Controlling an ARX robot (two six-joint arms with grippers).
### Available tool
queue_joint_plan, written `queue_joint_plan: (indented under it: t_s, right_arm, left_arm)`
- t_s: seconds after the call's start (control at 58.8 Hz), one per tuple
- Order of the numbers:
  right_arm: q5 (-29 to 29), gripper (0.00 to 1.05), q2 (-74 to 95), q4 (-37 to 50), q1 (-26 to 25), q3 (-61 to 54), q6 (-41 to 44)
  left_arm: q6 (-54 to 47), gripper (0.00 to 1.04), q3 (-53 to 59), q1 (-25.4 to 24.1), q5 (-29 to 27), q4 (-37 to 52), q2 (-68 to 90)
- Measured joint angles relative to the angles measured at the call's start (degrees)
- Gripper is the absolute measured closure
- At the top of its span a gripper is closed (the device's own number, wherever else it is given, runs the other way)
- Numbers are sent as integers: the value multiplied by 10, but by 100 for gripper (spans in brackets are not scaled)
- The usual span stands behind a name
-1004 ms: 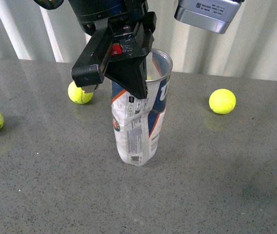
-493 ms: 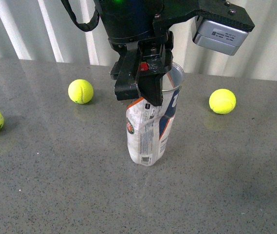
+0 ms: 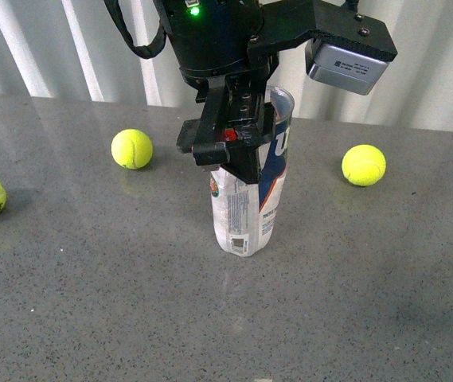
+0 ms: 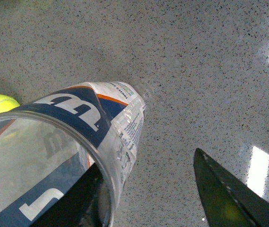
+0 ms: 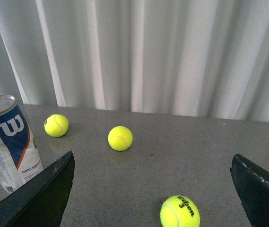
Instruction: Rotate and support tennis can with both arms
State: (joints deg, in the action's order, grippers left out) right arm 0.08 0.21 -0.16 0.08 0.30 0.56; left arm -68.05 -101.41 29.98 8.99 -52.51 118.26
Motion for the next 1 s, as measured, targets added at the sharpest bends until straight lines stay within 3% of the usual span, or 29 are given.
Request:
queue_joint_plan:
  t_s: [0.255, 0.425, 0.595, 0.748, 0.816, 1.004]
  right_arm:
    - [0, 7, 0, 0, 0, 0, 0]
    - [0, 7, 0, 0, 0, 0, 0]
    - [0, 7, 0, 0, 0, 0, 0]
    - [0, 7, 0, 0, 0, 0, 0]
    - [0, 7, 0, 0, 0, 0, 0]
    - [0, 7, 0, 0, 0, 0, 0]
  left_arm:
    - [-4, 6, 5, -6, -1, 2, -5]
    - [24, 7, 11, -15, 41, 40, -37]
    - [115, 7, 51, -37, 101, 164, -116]
    - [297, 7, 153, -84, 104, 346, -237]
    - [428, 7, 235, -123, 103, 429, -318]
    - [596, 7, 409, -221, 98, 478, -449]
